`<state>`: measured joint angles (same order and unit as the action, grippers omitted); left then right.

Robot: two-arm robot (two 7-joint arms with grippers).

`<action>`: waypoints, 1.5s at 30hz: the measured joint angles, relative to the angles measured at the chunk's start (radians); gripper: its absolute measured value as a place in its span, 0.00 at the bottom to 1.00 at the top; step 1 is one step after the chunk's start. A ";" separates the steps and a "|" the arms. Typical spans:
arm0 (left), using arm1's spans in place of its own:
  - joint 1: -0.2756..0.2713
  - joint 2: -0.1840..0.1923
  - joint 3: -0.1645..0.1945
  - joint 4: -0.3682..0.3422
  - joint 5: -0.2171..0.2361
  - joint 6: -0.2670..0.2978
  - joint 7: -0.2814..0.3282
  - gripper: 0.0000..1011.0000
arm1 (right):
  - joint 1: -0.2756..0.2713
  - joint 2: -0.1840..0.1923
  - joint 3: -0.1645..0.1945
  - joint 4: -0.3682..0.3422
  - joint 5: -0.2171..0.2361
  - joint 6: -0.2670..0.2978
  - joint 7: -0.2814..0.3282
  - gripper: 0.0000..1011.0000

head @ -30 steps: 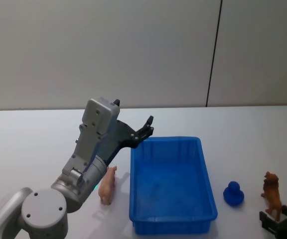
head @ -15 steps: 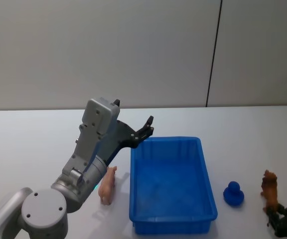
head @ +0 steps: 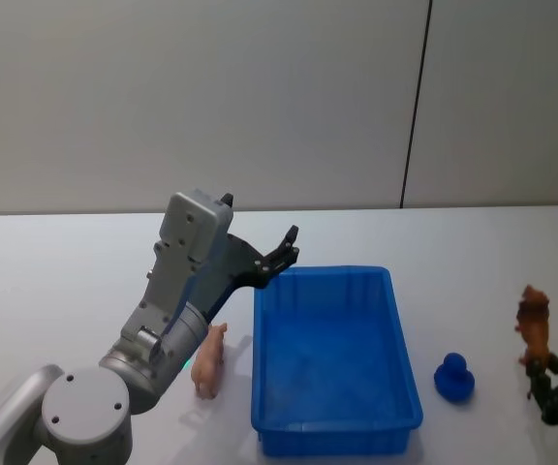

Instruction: Pick up the two dolls from the table and place them into the box.

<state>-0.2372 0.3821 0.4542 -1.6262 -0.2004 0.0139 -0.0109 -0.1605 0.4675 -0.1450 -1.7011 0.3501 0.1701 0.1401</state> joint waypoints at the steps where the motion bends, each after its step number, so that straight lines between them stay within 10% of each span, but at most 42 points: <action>1: 0.000 0.000 0.000 0.000 0.000 0.000 0.000 0.99 | 0.001 0.000 0.001 -0.002 -0.002 -0.005 0.000 0.23; 24: 0.000 0.000 0.000 0.000 0.000 0.000 0.000 0.99 | 0.126 -0.018 -0.005 -0.038 -0.048 -0.109 0.175 0.23; 45: 0.000 0.000 0.000 0.000 0.000 0.000 0.000 0.99 | 0.287 -0.121 -0.090 0.064 -0.047 -0.006 0.442 0.23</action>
<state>-0.2372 0.3821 0.4543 -1.6262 -0.2004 0.0139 -0.0110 0.1266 0.3467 -0.2345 -1.6374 0.3027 0.1641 0.5822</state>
